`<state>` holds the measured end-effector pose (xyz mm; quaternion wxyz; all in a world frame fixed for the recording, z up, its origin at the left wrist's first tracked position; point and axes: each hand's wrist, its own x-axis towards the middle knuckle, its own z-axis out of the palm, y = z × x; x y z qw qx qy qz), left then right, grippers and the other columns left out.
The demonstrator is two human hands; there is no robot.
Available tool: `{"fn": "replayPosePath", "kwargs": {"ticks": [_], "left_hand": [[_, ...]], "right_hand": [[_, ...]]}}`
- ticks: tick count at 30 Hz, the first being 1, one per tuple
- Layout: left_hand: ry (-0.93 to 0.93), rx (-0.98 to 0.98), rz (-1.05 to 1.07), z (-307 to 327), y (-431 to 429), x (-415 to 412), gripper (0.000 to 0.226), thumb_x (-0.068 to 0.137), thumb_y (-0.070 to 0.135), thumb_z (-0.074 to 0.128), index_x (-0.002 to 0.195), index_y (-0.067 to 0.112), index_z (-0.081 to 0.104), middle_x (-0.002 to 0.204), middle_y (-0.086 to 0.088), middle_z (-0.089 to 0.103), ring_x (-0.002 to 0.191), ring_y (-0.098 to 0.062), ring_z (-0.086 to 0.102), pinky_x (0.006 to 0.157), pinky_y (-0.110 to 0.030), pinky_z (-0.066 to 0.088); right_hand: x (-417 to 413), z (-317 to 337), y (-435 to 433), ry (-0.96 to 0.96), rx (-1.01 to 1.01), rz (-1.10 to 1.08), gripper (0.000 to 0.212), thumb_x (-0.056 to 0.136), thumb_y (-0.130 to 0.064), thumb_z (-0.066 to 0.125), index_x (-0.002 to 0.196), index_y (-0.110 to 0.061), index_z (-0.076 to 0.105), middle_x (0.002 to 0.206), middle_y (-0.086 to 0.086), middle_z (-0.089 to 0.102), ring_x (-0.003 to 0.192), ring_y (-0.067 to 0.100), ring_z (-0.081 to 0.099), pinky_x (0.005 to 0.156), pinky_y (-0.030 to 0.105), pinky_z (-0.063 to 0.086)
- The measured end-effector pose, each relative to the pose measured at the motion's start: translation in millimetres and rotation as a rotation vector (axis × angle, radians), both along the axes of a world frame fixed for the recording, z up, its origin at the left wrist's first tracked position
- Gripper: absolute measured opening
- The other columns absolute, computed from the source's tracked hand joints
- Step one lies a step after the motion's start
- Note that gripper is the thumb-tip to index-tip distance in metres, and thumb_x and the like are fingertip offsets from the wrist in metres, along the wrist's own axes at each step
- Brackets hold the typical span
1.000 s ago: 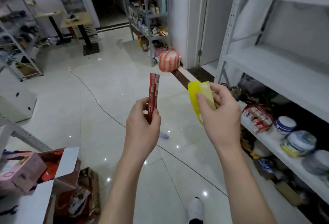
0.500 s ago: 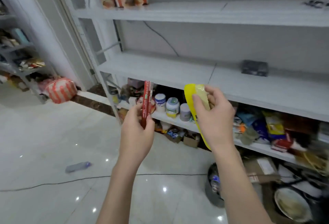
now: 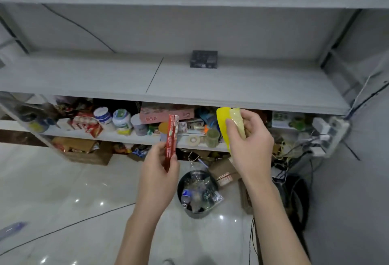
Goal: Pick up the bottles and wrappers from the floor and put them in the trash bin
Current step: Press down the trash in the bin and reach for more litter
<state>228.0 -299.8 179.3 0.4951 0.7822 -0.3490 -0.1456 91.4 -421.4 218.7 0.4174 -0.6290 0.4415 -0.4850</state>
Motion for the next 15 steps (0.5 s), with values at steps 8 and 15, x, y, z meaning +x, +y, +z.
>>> {"fn": "replayPosePath", "kwargs": {"ticks": [8,15], "left_hand": [[0.107,0.13,0.043,-71,-47,45,0.029,0.097,0.02,0.059,0.124,0.028,0.053,0.101,0.016,0.06,0.085,0.003,0.058,0.068,-0.017,0.044],[0.185,0.271,0.038,-161,-85,92,0.029,0.096,0.015,0.057,0.117,0.033,0.05,0.095,0.016,0.059,0.083,-0.004,0.06,0.066,-0.019,0.047]], "right_hand": [[34,-73,-53,0.108,0.083,-0.05,0.018,0.095,-0.025,0.066,0.112,-0.023,0.067,0.093,-0.02,0.069,0.084,-0.004,0.064,0.074,0.014,0.047],[82,-164,-88,0.242,0.233,-0.003,0.016,0.094,-0.03,0.067,0.109,-0.035,0.063,0.094,-0.026,0.064,0.089,-0.016,0.059,0.082,0.014,0.045]]}}
